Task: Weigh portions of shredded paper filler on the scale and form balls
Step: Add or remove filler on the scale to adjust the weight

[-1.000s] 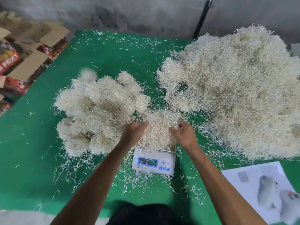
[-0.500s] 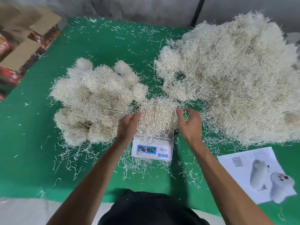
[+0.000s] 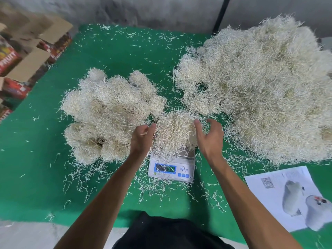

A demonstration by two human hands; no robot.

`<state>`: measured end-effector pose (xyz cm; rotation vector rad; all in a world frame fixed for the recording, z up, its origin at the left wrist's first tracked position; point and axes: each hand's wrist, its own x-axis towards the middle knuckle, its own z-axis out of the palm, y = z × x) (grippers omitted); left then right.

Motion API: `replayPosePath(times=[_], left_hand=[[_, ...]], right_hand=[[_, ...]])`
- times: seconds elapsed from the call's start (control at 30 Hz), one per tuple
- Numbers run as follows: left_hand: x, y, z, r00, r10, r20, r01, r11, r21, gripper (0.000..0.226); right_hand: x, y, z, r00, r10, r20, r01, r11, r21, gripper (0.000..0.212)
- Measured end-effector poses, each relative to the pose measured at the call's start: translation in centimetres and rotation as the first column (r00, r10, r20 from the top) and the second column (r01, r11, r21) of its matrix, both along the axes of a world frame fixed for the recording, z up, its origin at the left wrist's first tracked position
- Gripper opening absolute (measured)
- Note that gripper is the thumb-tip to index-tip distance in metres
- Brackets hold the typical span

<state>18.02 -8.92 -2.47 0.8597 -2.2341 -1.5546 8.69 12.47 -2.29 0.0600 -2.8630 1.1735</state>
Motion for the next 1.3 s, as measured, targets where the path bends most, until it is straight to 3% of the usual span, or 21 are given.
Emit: replayPosePath(times=[0.1, 0.2, 0.33, 0.43, 0.5, 0.53, 0.63, 0.73, 0.8, 0.87, 0.93, 1.03, 1.07, 1.13, 1.2, 1.23, 1.3], left_hand=[[-0.8, 0.0, -0.2, 1.0, -0.02, -0.004, 0.02, 0.998, -0.057, 0.053], [-1.7, 0.3, -0.7, 0.999, 0.039, -0.004, -0.039, 0.998, -0.056, 0.047], [-3.2, 1.6, -1.4, 0.995, -0.022, 0.096, 0.018, 0.999, 0.039, 0.046], [-4.5, 3.0, -1.1, 0.961, -0.118, 0.248, 0.032, 0.945, 0.324, 0.057], [-4.8, 3.4, -0.7, 0.968, -0.129, 0.216, -0.028, 0.798, 0.602, 0.059], [-5.0, 3.2, -0.4, 0.979, -0.119, 0.167, -0.022, 0.749, 0.663, 0.059], [-5.2, 2.0, 0.8, 0.999, -0.013, 0.036, -0.01, 0.822, 0.569, 0.05], [-5.9, 1.5, 2.7, 0.999, -0.032, -0.007, 0.031, 0.865, 0.5, 0.074], [-6.8, 1.8, 3.7, 0.979, -0.171, 0.11, 0.116, 0.916, 0.385, 0.1], [-7.8, 1.1, 4.5, 0.969, -0.176, 0.172, 0.104, 0.927, 0.36, 0.114], [-8.9, -1.3, 5.4, 0.988, -0.102, 0.118, 0.038, 0.892, 0.45, 0.103], [-9.9, -6.0, 5.4, 0.992, -0.05, 0.119, 0.003, 0.929, 0.371, 0.031], [-10.1, -6.5, 5.2, 0.992, -0.012, 0.124, -0.029, 0.947, 0.321, 0.027], [-10.9, -5.0, 5.2, 0.991, -0.004, 0.136, -0.044, 0.937, 0.347, 0.044], [-11.5, -2.6, 5.3, 0.99, -0.049, 0.129, -0.016, 0.89, 0.457, 0.079], [-11.5, -2.2, 5.1, 0.99, -0.07, 0.126, 0.008, 0.899, 0.439, 0.082], [-11.3, -4.2, 4.8, 0.995, -0.025, 0.101, -0.019, 0.914, 0.406, 0.062]], right_hand=[[-0.3, 0.1, -0.1, 1.0, -0.023, 0.004, 0.023, 0.999, -0.049, 0.089], [-0.3, 0.1, -0.2, 0.999, -0.043, 0.026, 0.044, 0.998, -0.038, 0.093], [0.6, -1.6, 0.1, 0.987, 0.112, 0.111, -0.11, 0.994, -0.025, 0.109], [1.4, -3.7, 0.3, 0.915, 0.26, 0.309, -0.215, 0.961, -0.171, 0.122], [1.6, -4.4, 0.5, 0.858, 0.286, 0.427, -0.115, 0.917, -0.383, 0.125], [1.4, -4.3, 0.8, 0.843, 0.277, 0.461, -0.018, 0.872, -0.49, 0.119], [-0.2, -3.4, 1.6, 0.848, 0.208, 0.487, 0.211, 0.712, -0.67, 0.085], [-1.5, -2.8, 2.2, 0.904, 0.177, 0.389, 0.123, 0.763, -0.635, 0.078], [-1.9, -3.3, 3.0, 0.896, 0.262, 0.358, 0.017, 0.786, -0.618, 0.081], [-3.2, -3.4, 3.6, 0.894, 0.262, 0.363, 0.02, 0.787, -0.617, 0.076], [-5.4, -2.7, 4.3, 0.918, 0.176, 0.355, 0.087, 0.784, -0.614, 0.069], [-8.5, -0.7, 5.2, 0.936, 0.128, 0.329, 0.135, 0.73, -0.67, 0.073], [-8.8, -0.7, 5.3, 0.943, 0.109, 0.315, 0.147, 0.714, -0.685, 0.075], [-9.0, -2.1, 5.7, 0.94, 0.121, 0.319, 0.147, 0.701, -0.698, 0.079], [-8.9, -3.4, 5.8, 0.932, 0.163, 0.324, 0.12, 0.706, -0.698, 0.074], [-9.3, -3.2, 5.6, 0.932, 0.162, 0.325, 0.12, 0.709, -0.695, 0.07], [-10.6, -1.2, 5.6, 0.939, 0.125, 0.319, 0.129, 0.733, -0.668, 0.063]])
